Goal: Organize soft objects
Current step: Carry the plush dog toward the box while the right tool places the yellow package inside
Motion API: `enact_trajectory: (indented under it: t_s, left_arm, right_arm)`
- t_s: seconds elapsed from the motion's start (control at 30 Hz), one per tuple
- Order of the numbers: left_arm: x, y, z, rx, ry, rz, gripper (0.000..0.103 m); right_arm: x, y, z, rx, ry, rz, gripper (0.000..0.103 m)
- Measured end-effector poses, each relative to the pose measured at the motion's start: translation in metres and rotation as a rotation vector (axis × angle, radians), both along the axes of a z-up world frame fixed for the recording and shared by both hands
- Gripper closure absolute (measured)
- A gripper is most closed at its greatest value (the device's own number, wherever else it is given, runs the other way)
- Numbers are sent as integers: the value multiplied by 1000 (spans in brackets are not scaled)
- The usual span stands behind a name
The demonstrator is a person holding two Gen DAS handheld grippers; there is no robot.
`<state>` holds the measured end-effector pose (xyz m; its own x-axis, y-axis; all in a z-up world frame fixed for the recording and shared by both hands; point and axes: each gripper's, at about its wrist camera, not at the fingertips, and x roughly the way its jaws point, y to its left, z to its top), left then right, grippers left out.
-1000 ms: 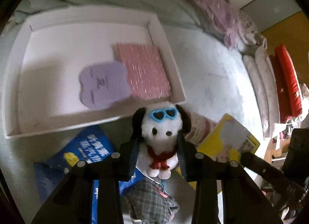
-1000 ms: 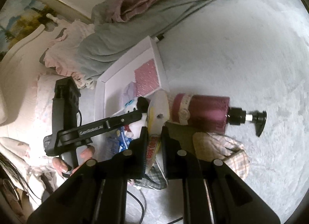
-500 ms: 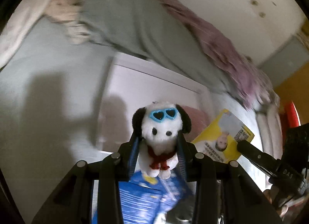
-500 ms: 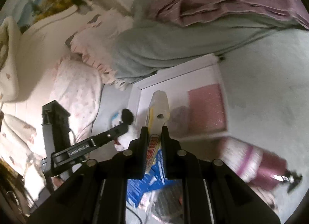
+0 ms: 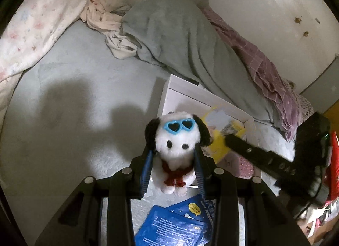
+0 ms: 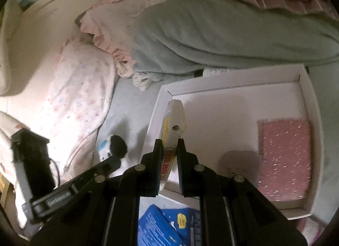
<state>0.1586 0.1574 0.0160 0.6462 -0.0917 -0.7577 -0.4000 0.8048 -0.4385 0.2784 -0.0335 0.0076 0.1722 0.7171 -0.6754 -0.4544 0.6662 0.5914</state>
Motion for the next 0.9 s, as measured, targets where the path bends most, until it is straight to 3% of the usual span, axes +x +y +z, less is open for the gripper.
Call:
enact_trajectory:
  t_s: [0.17, 0.23, 0.4, 0.47, 0.57, 0.7, 0.77, 0.9]
  left_arm:
    - [-1, 4, -3, -15, 16, 37, 68]
    - [-1, 5, -3, -10, 18, 54, 68]
    - [0, 4, -4, -19, 24, 66, 68]
    - [1, 3, -4, -7, 36, 73, 68]
    - [2, 1, -5, -8, 40, 74, 68]
    - [4, -2, -5, -23, 23, 65, 68]
    - [5, -4, -5, -15, 23, 69, 68]
    - [9, -8, -5, -2, 21, 55, 68]
  right_arm:
    - [-4, -9, -32, 50, 120, -111, 88]
    - [-9, -7, -37, 43, 147, -93, 85]
    - [-17, 7, -35, -145, 152, 34, 75]
    - [-23, 8, -27, -156, 155, 83, 51]
    - [-30, 1, -8, -113, 118, 121, 41]
    - [-29, -18, 20, -64, -46, 15, 40]
    - [-22, -21, 19, -21, -96, -27, 41]
    - [-4, -4, -15, -83, -11, -52, 54]
